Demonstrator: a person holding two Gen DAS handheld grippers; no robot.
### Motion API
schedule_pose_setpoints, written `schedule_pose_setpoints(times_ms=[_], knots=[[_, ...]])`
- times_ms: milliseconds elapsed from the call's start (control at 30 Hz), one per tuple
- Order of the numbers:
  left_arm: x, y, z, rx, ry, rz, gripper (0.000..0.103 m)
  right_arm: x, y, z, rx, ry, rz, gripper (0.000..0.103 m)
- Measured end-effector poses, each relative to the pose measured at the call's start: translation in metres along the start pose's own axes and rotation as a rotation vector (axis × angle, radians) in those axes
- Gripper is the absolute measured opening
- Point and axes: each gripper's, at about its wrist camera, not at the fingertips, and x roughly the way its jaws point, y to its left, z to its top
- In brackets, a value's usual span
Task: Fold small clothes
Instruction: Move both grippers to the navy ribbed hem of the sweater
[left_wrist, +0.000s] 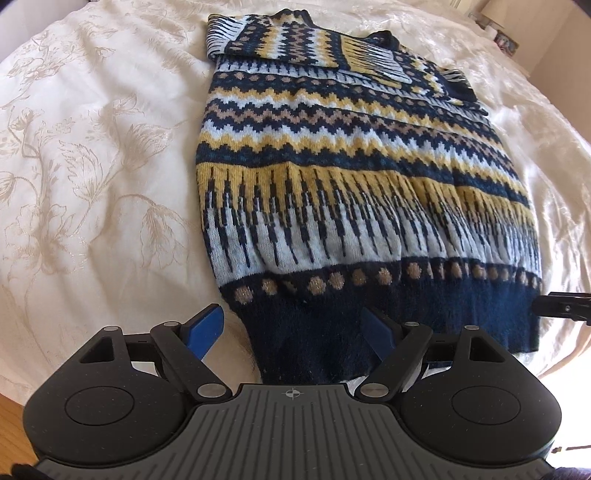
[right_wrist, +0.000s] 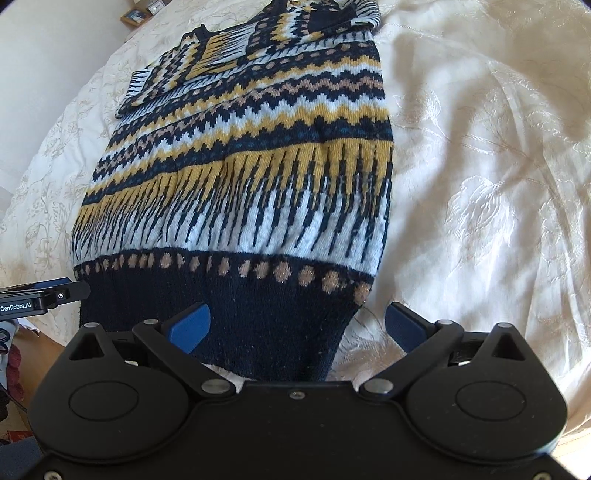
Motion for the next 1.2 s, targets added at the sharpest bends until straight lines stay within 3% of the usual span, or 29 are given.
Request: schedule_pose_setpoints(times_ms=[400,833,1100,1200], knots=[[0.036,0.007,0.003,-0.045,0.064,0.004,0.083,0.012,-0.012,-0.005,0.043,0.026,0.044,0.102],[0.046,0.001,-0.006,-0.025,0.060,0.010,0.102,0.034,-0.006,-0.006,-0.003,0.083,0.064,0.103],[0.049,-0.003,-0.004,-0.033,0.079,0.029,0.101,0.030,-0.014,-0.006,0.036,0.064,0.095,0.103],[0.047,-0.001,-0.002,-0.026,0.079,0.022,0.089,0.027,-0.015,-0.007,0.042,0.050,0.101,0.103]])
